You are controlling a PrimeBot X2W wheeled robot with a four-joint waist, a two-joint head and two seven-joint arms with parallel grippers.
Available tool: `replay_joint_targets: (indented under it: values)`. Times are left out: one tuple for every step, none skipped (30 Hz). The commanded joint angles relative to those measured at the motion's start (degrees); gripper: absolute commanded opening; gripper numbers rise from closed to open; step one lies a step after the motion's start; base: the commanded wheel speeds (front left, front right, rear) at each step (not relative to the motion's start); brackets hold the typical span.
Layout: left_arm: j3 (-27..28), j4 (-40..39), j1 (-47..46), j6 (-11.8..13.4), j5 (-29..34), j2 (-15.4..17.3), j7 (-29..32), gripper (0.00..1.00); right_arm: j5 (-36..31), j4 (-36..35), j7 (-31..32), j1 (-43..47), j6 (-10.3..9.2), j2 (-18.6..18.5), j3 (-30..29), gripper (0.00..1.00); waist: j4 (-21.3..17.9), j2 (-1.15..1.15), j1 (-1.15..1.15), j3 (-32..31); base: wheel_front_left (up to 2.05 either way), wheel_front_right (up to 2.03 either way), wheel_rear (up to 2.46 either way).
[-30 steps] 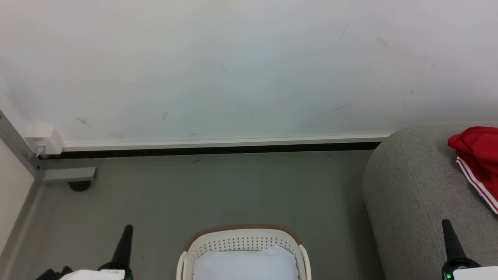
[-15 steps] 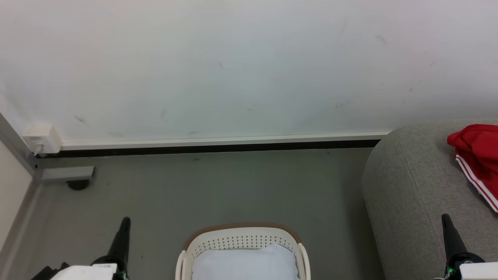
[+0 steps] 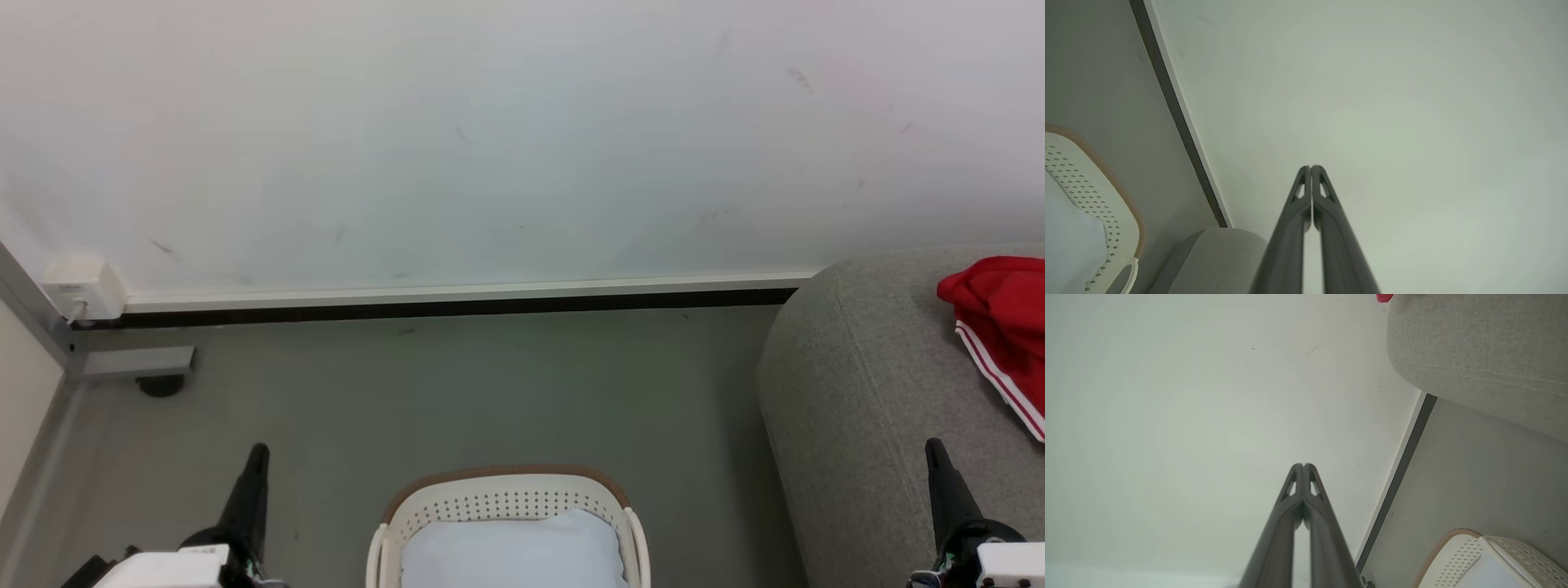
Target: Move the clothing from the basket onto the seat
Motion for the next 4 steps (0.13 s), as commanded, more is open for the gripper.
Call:
replay_joint_targets:
  values:
    - [0.3,-0.3,-0.7,-0.4,-1.2,0.1,0.3,0.0,1.0,-0.3,0.3,-0.7,-0.11,-0.5,-0.2,0.0,0.0,0.0,0.0,0.0,0.0,0.0,0.0]
    - [0.4,-0.3,-0.7,-0.4,-1.5,0.1,0.4,0.0,1.5,-0.3,0.4,-0.7,-0.11,-0.5,-0.2,0.0,0.0,0.0,0.0,0.1,0.0,0.0,0.0]
    - [0.4,-0.3,-0.8,-0.5,-1.9,0.1,0.5,0.0,1.9,-0.3,0.6,-0.8,-0.11,-0.5,-0.2,0.0,0.0,0.0,0.0,0.1,0.0,0.0,0.0]
    - [0.5,-0.4,-0.8,-0.5,-2.3,0.1,0.7,0.0,2.4,-0.3,0.7,-0.8,-0.11,-0.5,-0.3,0.0,-0.1,0.0,0.0,0.1,0.0,0.0,0.0]
